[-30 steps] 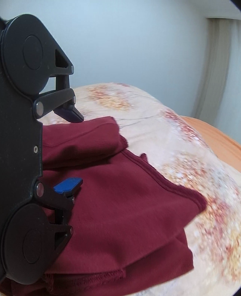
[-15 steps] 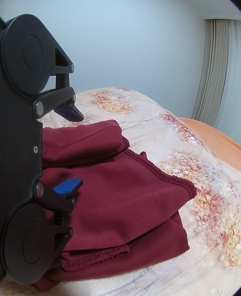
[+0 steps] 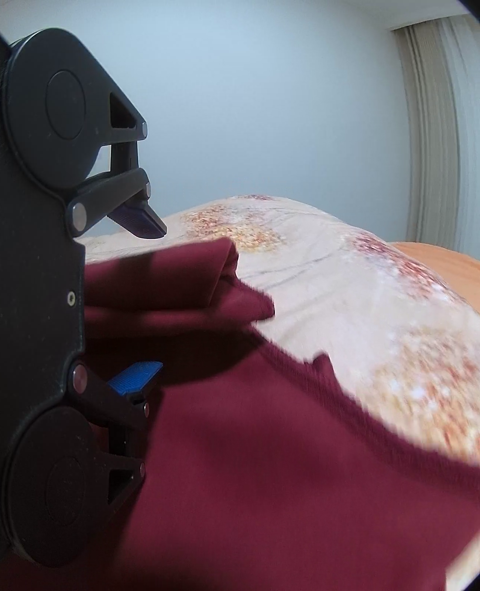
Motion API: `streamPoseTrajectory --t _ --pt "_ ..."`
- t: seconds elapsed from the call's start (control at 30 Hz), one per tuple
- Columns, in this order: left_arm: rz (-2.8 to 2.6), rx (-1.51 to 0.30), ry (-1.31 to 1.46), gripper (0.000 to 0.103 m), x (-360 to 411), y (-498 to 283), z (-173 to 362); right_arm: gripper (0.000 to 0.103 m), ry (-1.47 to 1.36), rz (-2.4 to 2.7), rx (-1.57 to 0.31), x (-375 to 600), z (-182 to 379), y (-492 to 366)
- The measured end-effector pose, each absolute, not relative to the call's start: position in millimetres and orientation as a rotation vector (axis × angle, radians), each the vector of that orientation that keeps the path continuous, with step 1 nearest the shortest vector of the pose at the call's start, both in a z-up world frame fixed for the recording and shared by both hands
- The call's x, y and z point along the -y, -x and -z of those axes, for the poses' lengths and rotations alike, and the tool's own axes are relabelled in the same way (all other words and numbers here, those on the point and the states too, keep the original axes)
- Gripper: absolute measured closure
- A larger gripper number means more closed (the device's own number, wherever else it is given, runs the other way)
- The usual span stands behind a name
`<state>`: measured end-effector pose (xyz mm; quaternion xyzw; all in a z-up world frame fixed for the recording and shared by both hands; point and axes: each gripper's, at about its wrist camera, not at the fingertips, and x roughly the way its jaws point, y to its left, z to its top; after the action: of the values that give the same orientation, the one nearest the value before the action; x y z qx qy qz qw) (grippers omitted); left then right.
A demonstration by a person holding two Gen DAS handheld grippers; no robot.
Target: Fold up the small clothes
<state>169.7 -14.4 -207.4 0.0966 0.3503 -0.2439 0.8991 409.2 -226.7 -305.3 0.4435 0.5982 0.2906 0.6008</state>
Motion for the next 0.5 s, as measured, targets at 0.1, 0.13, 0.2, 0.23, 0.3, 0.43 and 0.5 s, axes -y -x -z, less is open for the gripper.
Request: streamPoseTrajectory --t 0.1,0.13,0.2,0.23,0.3,0.43,0.5 --pt "0.504 -0.733 -0.185 0.094 21.2 -171.7 209.4 0.092 -0.858 -0.702 -1.363 213.9 291.9 -416.4" --pt "0.504 -0.734 -0.174 0.094 21.6 -170.9 208.4 0.091 -0.811 -0.697 -1.356 214.3 287.7 -416.9" --pt "0.513 -0.734 -0.136 0.094 23.8 -177.7 208.5 0.091 -0.764 -0.685 -1.345 221.1 279.7 -416.4" --pt "0.523 -0.732 -0.115 0.094 25.4 -183.5 209.1 0.091 -0.739 -0.682 -1.334 226.5 273.9 -416.2" --pt "0.559 -0.726 -0.067 0.094 26.3 -192.1 206.6 0.091 -0.705 -0.683 -1.305 242.9 261.3 -416.1" --pt "0.639 -0.706 0.026 0.094 31.3 -210.5 207.4 0.091 -0.667 -0.678 -1.263 281.8 238.8 -420.1" --pt "0.671 -0.699 0.047 0.094 36.4 -217.1 212.2 0.091 -0.653 -0.664 -1.251 298.8 231.9 -422.9"
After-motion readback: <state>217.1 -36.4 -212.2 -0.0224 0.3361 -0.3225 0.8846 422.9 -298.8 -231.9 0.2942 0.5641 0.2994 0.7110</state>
